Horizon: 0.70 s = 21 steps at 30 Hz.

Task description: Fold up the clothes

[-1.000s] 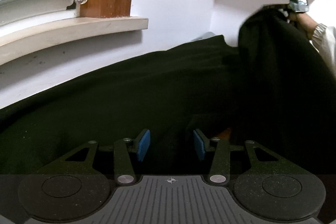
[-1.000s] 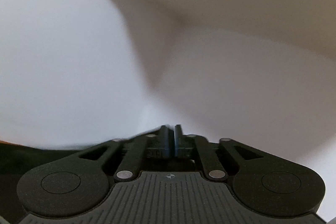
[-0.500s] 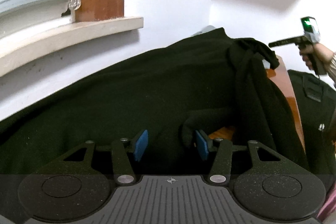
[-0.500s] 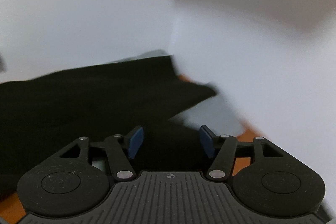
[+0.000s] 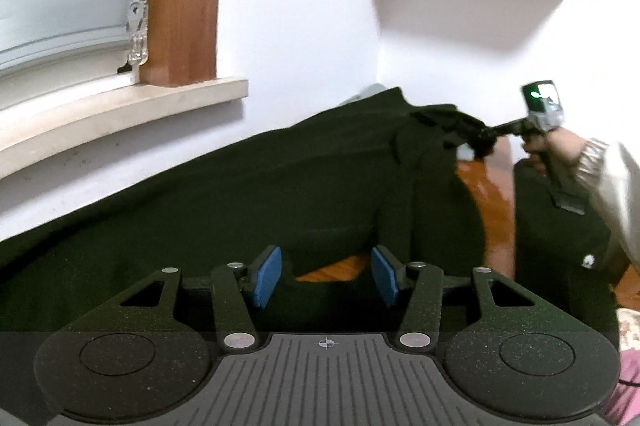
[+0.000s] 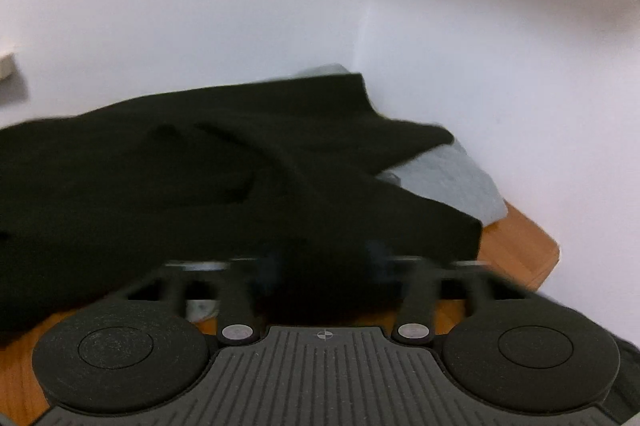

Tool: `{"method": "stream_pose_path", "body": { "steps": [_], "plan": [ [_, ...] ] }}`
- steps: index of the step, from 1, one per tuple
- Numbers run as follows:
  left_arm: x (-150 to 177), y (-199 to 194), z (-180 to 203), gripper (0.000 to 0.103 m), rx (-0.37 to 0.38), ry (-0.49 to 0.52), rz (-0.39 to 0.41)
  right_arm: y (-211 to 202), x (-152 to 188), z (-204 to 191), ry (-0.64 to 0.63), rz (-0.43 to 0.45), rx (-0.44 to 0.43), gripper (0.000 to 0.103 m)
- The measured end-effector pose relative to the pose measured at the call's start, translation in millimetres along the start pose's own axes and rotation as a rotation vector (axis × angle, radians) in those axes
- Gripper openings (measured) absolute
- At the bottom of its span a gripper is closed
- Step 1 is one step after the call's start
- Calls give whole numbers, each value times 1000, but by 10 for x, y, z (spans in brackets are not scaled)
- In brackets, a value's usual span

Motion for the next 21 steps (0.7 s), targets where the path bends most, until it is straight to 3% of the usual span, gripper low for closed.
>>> {"method": "stream_pose_path", "body": {
  "steps": [2, 4, 7, 10, 14, 16, 21],
  "plan": [
    [-4, -31, 69, 55, 4, 7, -4, -65, -120, 202, 47, 57, 124, 8],
    [-10, -54, 140, 55, 12, 17, -6, -150, -194, 418, 139, 104, 180, 9],
    [-4, -50, 250, 54, 43, 34, -16, -152, -208, 608, 183, 95, 227, 19],
    [20, -13, 346, 54, 48, 68, -24, -147, -121, 676, 242, 87, 185, 24],
    [55, 41, 419, 48, 55, 86, -41, -252, 2, 521, 240, 117, 110, 50],
    [76, 26, 471, 39, 62, 95, -42, -381, 66, 365, 227, 138, 73, 50],
    [113, -9, 663, 38, 83, 125, -53, -556, 227, 52, 284, 168, -81, 62]
  ]
}}
Point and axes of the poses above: each gripper's, at about its wrist camera, not at the fingertips, and y roughly the way its jaws point, z to its right, x to its underside, the point moved 5 cm from there along y, roughly the way its jaws point
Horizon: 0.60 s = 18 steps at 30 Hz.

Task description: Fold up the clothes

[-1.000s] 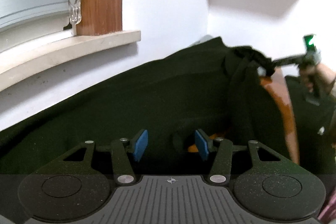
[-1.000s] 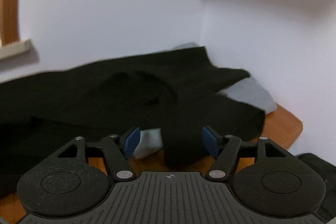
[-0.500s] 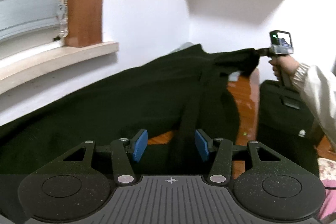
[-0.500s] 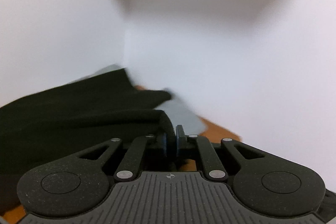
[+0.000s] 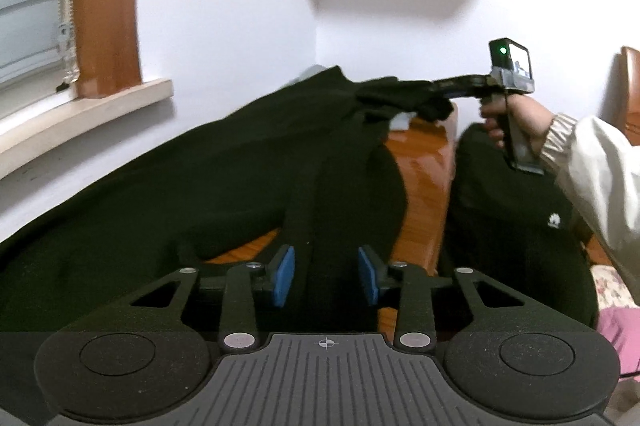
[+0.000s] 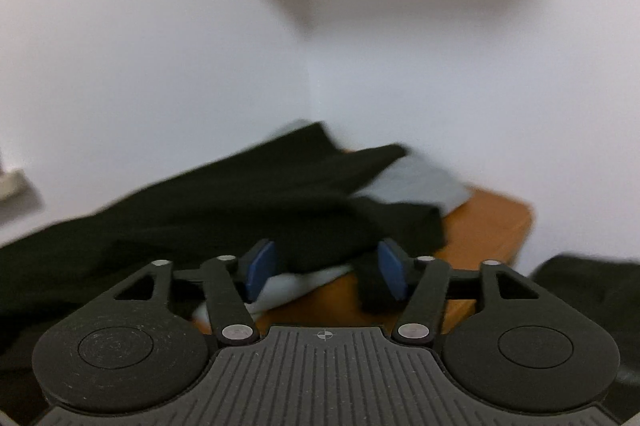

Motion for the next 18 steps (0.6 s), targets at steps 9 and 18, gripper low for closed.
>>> {"method": "stream_pose_path", "body": {
  "steps": [9, 18],
  "plan": [
    [7, -7, 258, 46, -57, 68, 15, 290, 324, -343, 22, -48, -71, 71],
    [86, 193, 282, 50, -65, 58, -56, 481, 209, -580, 4, -87, -82, 81]
  ]
}}
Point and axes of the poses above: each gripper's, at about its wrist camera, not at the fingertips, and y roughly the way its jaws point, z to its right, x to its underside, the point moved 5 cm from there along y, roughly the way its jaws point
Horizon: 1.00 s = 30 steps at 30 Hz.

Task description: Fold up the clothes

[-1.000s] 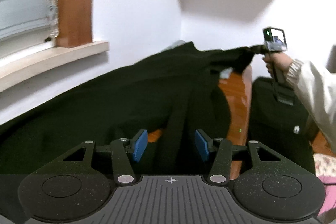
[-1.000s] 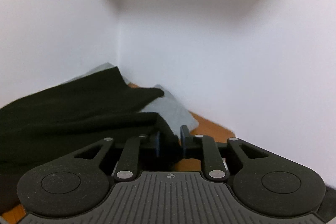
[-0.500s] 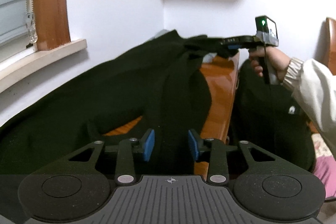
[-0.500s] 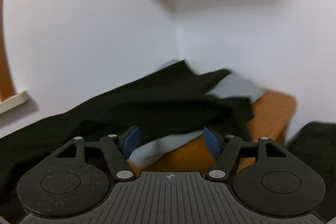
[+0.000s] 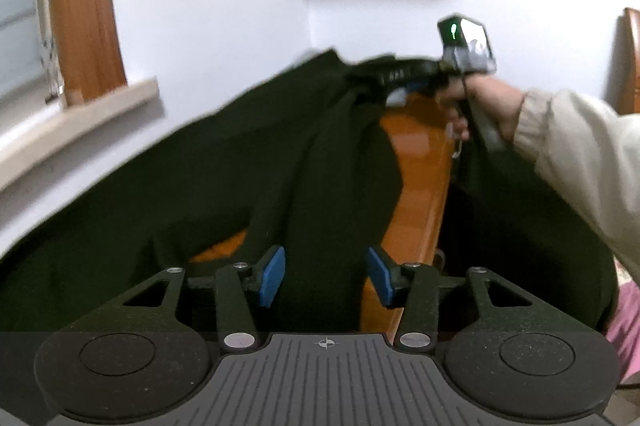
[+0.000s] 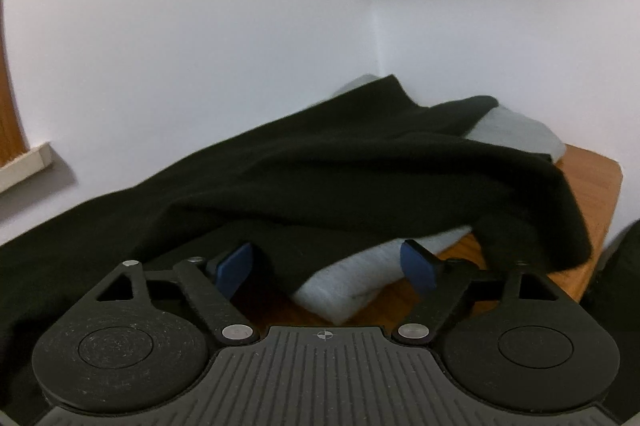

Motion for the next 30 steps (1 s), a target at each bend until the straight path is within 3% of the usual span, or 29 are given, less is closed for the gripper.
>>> {"method": "stream_pose_path", "body": {
  "steps": [6, 8, 11, 16, 19, 25, 30],
  "plan": [
    [88, 78, -124, 46, -6, -42, -41, 167, -1, 67, 45, -28, -14, 85],
    [96, 57, -139, 24, 4, -44, -36, 183, -4, 106, 73, -33, -32, 86],
    [83, -16, -160, 8, 28, -56, -12, 199, 2, 113, 78, -28, -25, 85],
    [-27, -199, -156, 7, 43, -84, 69, 140, 3, 193, 127, 20, 8, 84],
    [-52, -205, -199, 7, 37, -98, 73, 116, 13, 318, 211, 40, 2, 83],
    [7, -119, -229, 7, 57, -95, 62, 17, 54, 550, 342, 96, -78, 84],
    [-7, -235, -286, 7, 109, -120, 119, 60, -61, 743, 414, 57, -164, 84]
  ]
}}
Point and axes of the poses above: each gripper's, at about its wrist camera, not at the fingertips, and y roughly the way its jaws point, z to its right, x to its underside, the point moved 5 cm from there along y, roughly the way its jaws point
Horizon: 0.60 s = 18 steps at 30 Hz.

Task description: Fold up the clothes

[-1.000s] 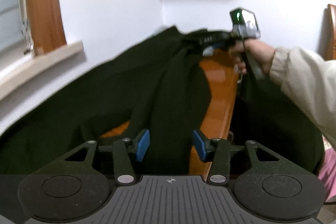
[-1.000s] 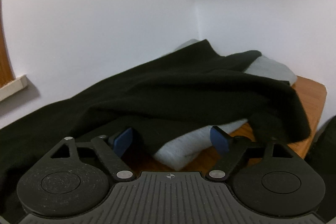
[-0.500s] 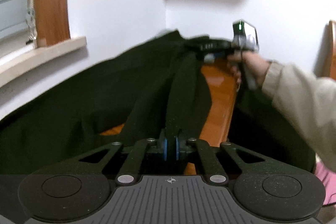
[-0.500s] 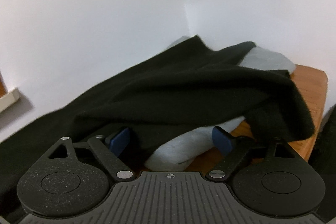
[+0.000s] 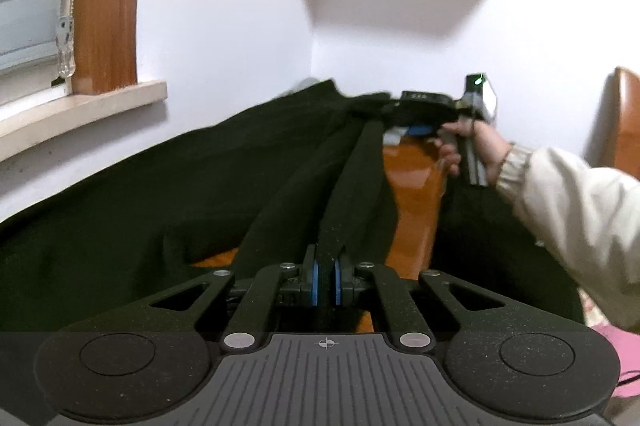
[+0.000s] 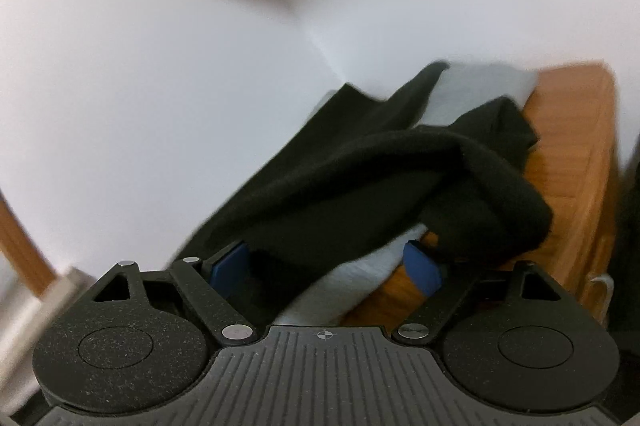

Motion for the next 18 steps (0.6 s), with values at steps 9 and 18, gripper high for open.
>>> {"method": "stream_pose_path", "body": {
  "steps": [9, 18],
  "plan": [
    [37, -260, -170, 7, 53, -69, 11, 119, -714, 28, -29, 62, 112, 70],
    [156, -126, -96, 7, 75, -33, -49, 25, -858, 122, -116, 68, 208, 59]
  ]
}}
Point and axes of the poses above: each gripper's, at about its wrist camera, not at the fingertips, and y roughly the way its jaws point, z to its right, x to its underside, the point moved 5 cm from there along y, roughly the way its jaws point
